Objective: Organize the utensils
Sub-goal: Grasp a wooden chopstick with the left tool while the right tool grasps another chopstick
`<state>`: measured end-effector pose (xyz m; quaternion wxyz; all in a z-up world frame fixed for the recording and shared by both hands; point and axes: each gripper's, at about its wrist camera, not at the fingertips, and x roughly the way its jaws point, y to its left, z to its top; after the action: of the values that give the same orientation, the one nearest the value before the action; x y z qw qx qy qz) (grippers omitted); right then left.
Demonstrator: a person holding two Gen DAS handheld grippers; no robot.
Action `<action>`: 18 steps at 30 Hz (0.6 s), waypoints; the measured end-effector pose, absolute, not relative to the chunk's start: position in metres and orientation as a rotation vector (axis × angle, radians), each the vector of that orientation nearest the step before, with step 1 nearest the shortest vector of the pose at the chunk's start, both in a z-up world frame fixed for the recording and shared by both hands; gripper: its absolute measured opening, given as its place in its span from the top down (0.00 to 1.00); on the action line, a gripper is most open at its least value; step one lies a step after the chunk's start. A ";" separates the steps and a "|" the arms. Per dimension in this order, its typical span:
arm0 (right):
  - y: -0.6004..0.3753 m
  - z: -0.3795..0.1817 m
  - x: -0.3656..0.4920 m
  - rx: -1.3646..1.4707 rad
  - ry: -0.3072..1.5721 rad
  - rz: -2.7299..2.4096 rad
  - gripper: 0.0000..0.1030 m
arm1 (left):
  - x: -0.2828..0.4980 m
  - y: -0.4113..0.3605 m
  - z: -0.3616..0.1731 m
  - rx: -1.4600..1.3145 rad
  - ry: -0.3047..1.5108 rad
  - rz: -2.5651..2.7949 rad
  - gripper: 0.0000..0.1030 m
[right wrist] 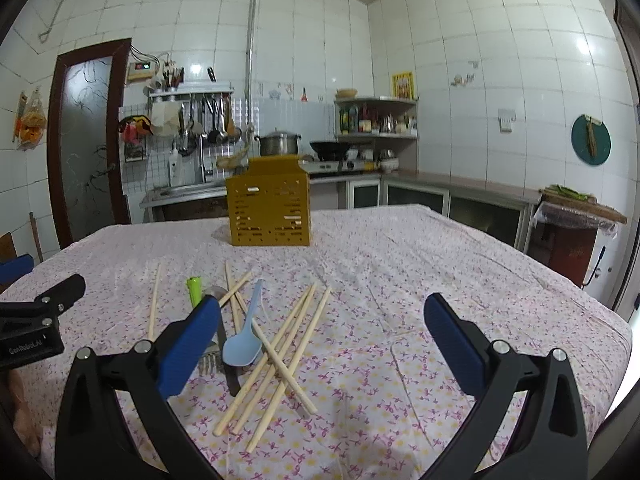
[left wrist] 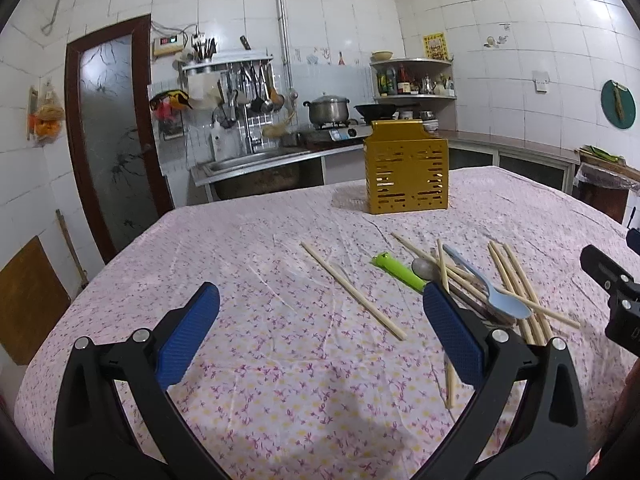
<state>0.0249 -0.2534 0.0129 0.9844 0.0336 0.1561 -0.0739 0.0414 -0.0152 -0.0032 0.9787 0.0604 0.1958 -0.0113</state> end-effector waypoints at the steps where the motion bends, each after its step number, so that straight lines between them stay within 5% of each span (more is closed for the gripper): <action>1: -0.255 0.015 0.028 0.070 0.320 -0.151 0.03 | 0.047 -0.013 0.000 0.115 0.403 -0.012 0.05; 18: -0.280 0.027 0.108 0.059 0.533 -0.233 0.03 | 0.124 0.024 0.015 0.049 0.576 0.038 0.05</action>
<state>0.1079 -0.2804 0.0274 0.9576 0.0291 0.2627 -0.1146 0.1235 0.0236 0.0150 0.9583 0.0243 0.2841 0.0186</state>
